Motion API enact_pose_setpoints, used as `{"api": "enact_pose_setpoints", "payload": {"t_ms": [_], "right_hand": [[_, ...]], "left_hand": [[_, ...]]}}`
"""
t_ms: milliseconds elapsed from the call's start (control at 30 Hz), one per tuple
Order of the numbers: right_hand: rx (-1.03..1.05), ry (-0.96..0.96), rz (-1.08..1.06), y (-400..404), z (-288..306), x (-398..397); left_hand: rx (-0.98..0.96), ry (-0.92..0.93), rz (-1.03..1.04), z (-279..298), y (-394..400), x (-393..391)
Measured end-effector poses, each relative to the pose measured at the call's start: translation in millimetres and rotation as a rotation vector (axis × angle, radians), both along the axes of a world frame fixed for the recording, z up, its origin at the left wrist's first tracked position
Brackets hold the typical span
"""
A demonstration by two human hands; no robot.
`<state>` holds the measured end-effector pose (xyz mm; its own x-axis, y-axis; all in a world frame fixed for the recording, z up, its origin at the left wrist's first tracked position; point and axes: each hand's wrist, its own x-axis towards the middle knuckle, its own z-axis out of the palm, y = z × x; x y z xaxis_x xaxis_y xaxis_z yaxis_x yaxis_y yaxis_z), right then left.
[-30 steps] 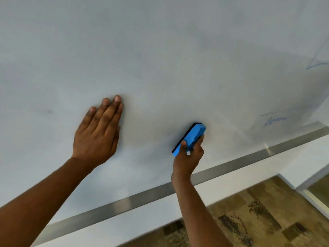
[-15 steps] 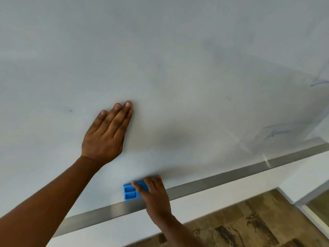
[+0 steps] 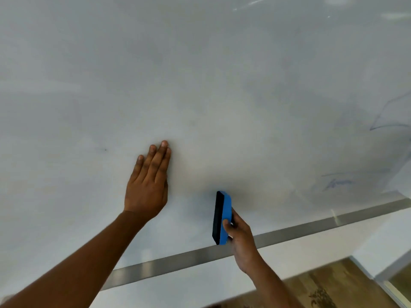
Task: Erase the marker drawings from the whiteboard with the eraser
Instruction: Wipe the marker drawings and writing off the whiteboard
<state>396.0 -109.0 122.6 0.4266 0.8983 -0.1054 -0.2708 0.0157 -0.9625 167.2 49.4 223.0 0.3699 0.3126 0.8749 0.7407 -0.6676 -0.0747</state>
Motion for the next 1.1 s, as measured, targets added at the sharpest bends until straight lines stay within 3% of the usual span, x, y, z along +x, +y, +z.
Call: {"api": "enact_pose_setpoints", "payload": {"t_ms": [167,333,467,867,1100], "right_hand": [[0.066,0.528,0.026,-12.1,18.2,16.4],[0.162,0.632,0.090,-21.7,39.0,47.4],[0.227,0.534,0.019,-25.9,66.5,82.6],[0.410,-0.057,-0.330,-47.4,162.5,268.9],[0.589,-0.351,-0.564,-32.3,262.2,372.9]], "left_hand": [[-0.070,0.001,0.040,9.3,-19.6,35.0],[0.018,0.077,0.042,49.9,-25.3,78.7],[0.039,0.130,0.057,80.9,-29.7,124.4],[0.085,0.138,0.062,140.0,-59.6,303.7],[0.148,0.077,0.049,218.4,-72.4,387.7]]}}
